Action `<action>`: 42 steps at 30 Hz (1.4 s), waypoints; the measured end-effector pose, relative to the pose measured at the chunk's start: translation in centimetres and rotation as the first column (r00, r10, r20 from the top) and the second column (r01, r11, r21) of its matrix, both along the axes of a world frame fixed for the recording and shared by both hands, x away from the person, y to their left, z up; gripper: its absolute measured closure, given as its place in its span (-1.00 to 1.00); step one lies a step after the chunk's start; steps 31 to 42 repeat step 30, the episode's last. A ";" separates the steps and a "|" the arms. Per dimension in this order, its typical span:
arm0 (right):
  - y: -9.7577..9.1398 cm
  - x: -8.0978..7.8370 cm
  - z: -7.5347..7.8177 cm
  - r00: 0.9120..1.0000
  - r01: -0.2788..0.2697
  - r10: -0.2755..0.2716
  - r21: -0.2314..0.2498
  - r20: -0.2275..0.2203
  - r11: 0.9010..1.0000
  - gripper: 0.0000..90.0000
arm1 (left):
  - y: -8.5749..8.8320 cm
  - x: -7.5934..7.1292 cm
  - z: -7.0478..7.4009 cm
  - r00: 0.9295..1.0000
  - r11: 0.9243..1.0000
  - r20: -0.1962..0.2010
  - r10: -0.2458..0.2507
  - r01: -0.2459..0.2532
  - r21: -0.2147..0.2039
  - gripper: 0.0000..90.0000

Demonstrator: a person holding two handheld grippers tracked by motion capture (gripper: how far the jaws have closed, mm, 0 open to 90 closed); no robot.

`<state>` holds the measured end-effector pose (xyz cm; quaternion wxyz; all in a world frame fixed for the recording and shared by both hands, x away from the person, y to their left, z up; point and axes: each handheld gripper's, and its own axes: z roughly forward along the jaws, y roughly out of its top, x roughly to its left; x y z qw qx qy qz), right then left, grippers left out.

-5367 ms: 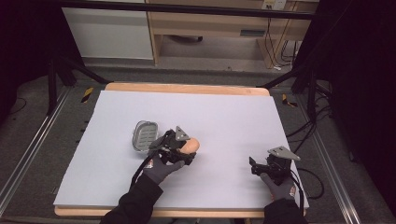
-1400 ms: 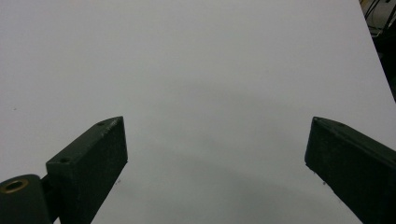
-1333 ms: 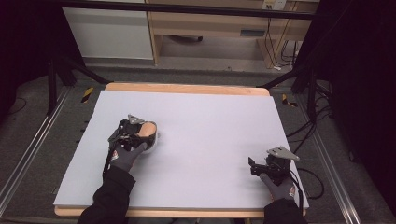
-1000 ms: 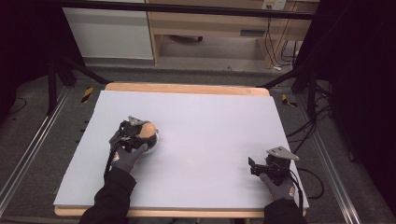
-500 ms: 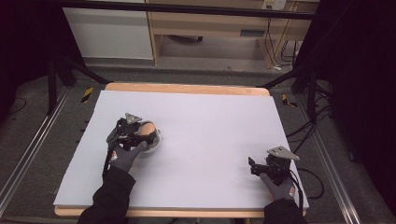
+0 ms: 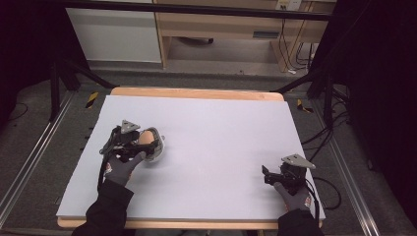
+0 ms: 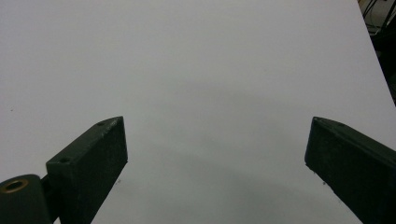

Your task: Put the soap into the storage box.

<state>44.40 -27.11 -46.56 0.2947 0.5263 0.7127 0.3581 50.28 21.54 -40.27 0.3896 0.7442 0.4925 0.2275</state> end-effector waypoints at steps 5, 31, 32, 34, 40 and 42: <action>0.0 0.0 0.0 1.000 0.003 -0.003 -0.001 -0.001 1.000 -0.87 | 1.7 -0.9 0.2 1.000 1.000 0.004 0.011 -0.011 -0.022 -0.50; -0.8 -0.1 -0.3 0.999 0.040 -0.040 -0.001 -0.022 0.999 -0.87 | 9.2 -4.5 -6.0 0.996 0.998 -0.077 0.048 -0.045 0.045 -0.54; -0.8 -0.1 -0.3 0.999 0.040 -0.040 -0.001 -0.022 0.999 -0.87 | 9.2 -4.5 -6.0 0.996 0.998 -0.077 0.048 -0.045 0.045 -0.54; -0.8 -0.1 -0.3 0.999 0.040 -0.040 -0.001 -0.022 0.999 -0.87 | 9.2 -4.5 -6.0 0.996 0.998 -0.077 0.048 -0.045 0.045 -0.54; -0.8 -0.1 -0.3 0.999 0.040 -0.040 -0.001 -0.022 0.999 -0.87 | 9.2 -4.5 -6.0 0.996 0.998 -0.077 0.048 -0.045 0.045 -0.54; -0.8 -0.1 -0.3 0.999 0.040 -0.040 -0.001 -0.022 0.999 -0.87 | 9.2 -4.5 -6.0 0.996 0.998 -0.077 0.048 -0.045 0.045 -0.54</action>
